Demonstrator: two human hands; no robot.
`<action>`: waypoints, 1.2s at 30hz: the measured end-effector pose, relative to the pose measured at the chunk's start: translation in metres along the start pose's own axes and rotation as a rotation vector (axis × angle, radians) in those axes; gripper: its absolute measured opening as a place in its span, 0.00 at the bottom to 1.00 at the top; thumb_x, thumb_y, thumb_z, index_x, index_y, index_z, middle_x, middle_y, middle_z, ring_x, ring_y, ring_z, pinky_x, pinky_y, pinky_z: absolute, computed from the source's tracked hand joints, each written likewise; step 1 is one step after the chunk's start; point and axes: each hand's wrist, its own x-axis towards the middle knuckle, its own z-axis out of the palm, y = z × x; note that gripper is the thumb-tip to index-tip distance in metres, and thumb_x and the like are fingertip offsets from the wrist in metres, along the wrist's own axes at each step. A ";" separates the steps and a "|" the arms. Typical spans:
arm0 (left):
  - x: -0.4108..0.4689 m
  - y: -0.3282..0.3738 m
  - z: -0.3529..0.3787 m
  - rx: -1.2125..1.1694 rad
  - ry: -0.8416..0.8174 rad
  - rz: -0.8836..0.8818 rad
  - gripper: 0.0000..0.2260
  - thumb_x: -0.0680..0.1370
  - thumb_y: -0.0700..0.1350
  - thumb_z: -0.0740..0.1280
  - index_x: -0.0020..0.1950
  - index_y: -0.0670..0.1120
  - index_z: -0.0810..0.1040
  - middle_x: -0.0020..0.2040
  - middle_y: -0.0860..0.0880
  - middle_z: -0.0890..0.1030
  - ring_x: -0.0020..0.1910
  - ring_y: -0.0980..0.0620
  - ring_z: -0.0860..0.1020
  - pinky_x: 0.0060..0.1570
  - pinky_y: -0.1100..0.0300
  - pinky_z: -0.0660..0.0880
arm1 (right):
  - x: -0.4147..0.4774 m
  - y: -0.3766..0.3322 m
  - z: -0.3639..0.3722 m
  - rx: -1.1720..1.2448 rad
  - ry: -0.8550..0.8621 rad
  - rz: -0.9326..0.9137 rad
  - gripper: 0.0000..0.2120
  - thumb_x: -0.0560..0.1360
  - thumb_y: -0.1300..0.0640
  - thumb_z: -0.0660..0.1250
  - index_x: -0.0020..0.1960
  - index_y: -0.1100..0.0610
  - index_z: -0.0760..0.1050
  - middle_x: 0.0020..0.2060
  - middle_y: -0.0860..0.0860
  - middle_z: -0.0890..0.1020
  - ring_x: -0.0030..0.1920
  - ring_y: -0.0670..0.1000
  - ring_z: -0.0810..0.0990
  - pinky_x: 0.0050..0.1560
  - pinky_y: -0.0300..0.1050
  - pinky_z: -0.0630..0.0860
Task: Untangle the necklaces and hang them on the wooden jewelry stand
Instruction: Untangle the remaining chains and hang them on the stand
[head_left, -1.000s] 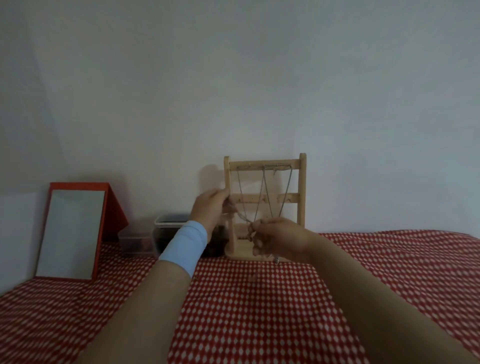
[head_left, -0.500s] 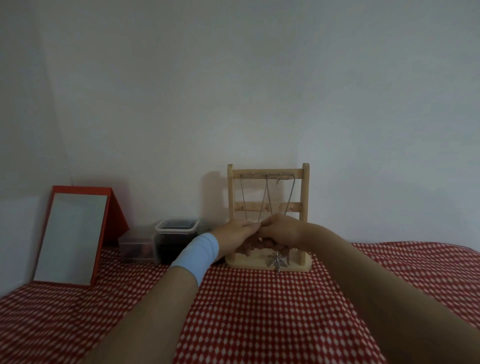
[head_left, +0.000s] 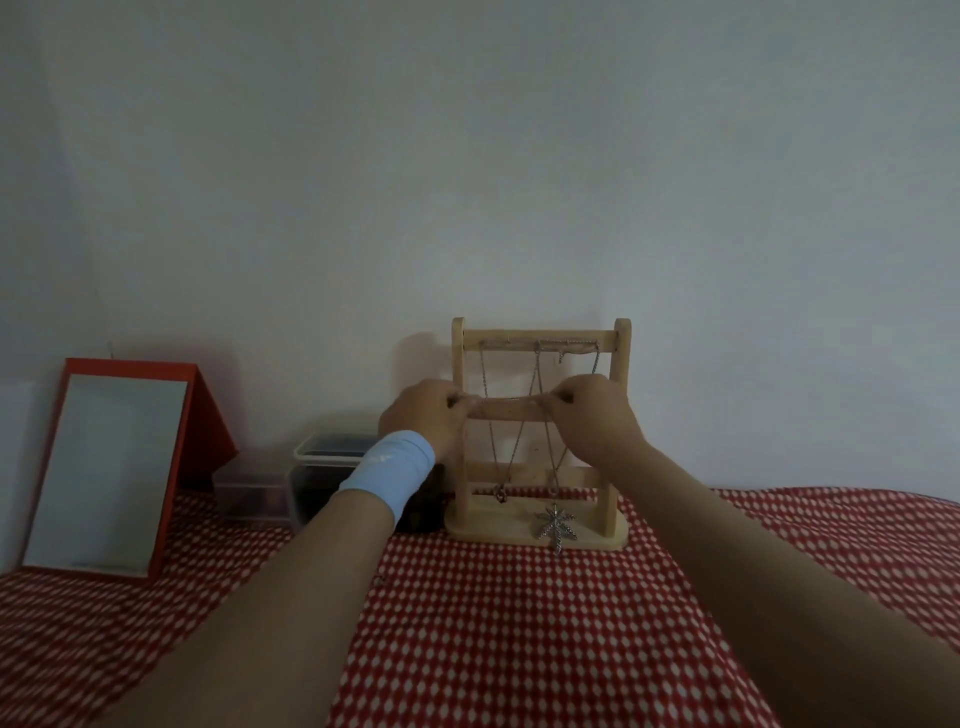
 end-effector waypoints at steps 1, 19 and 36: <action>0.003 0.000 0.003 -0.007 0.042 -0.021 0.17 0.79 0.58 0.63 0.33 0.51 0.75 0.35 0.51 0.79 0.37 0.50 0.78 0.37 0.59 0.72 | 0.002 0.000 0.002 -0.024 0.026 0.010 0.14 0.82 0.51 0.66 0.45 0.58 0.83 0.33 0.50 0.81 0.31 0.47 0.76 0.36 0.42 0.74; -0.033 -0.051 0.034 -0.269 -0.243 -0.275 0.20 0.82 0.56 0.59 0.45 0.43 0.82 0.40 0.47 0.83 0.31 0.51 0.76 0.32 0.61 0.74 | -0.035 0.011 0.048 -0.143 -0.286 0.211 0.19 0.84 0.52 0.60 0.37 0.60 0.73 0.33 0.53 0.80 0.30 0.49 0.77 0.33 0.42 0.78; -0.097 -0.151 -0.008 0.127 -0.563 -0.059 0.12 0.79 0.54 0.63 0.60 0.54 0.79 0.58 0.51 0.81 0.54 0.51 0.79 0.60 0.53 0.75 | -0.088 -0.080 0.153 -0.262 -0.850 -0.204 0.11 0.78 0.49 0.70 0.57 0.52 0.84 0.52 0.50 0.84 0.51 0.52 0.82 0.53 0.44 0.78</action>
